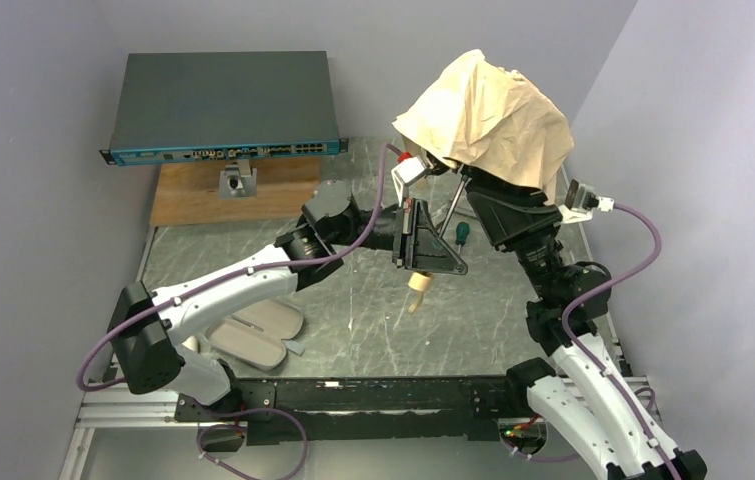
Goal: Open the umbrella
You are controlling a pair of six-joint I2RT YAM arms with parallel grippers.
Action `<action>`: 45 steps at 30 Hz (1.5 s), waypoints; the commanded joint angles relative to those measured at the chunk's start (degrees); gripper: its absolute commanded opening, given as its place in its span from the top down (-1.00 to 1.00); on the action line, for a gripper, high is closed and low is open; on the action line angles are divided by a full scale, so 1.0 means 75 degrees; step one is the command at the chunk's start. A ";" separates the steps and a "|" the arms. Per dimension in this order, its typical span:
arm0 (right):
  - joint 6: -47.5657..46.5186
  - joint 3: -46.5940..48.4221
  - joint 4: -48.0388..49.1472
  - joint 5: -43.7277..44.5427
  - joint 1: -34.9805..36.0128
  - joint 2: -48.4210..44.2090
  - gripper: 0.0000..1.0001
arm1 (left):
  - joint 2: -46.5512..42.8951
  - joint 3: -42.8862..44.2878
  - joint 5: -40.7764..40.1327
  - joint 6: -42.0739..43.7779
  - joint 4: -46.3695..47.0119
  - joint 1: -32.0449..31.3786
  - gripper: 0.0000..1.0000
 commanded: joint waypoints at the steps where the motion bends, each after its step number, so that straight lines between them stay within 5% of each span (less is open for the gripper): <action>1: -0.0052 0.0211 0.0396 -0.0177 0.0001 0.0024 -0.07 | -0.0224 0.0005 -0.0078 0.0270 0.0792 -0.0040 1.00; 12: 0.0002 0.0876 0.0343 -0.0960 0.0011 0.0843 0.01 | 0.0010 0.0104 -0.0010 0.0124 0.1181 -0.0294 1.00; 15: 0.0109 0.0822 0.0327 -0.0840 0.0022 0.0878 0.34 | 0.0070 0.0032 -0.0004 -0.0040 0.1482 -0.0350 1.00; 18: 0.0185 0.0870 -0.0156 -0.0703 0.0013 0.0846 0.89 | 0.0098 -0.0104 -0.0004 -0.0191 0.1774 -0.0369 1.00; 20: 0.0055 0.1173 -0.1108 -0.0675 0.0020 0.0828 1.00 | 0.0051 -0.0152 0.0008 -0.0094 0.1596 -0.0363 1.00; 25: -0.0939 0.2345 -0.4191 -0.0549 0.0034 0.0964 1.00 | -0.0479 -0.0389 -0.0572 0.1142 -0.0271 -0.0365 -0.17; 28: -0.1352 0.2697 -0.5420 -0.0194 0.0034 0.0937 1.00 | -0.0799 -0.0515 -0.1069 0.1988 -0.1333 -0.0363 -0.49; 37: -0.1763 0.3044 -0.7331 0.0657 0.0073 0.0903 1.00 | -0.0839 -0.0166 -0.3103 0.3363 -0.4004 -0.0474 -0.47; 45: -0.1718 0.2750 -0.7312 0.0809 0.0103 0.0685 1.00 | 0.0123 0.1135 -0.4551 0.3719 -0.5238 -0.0933 -0.34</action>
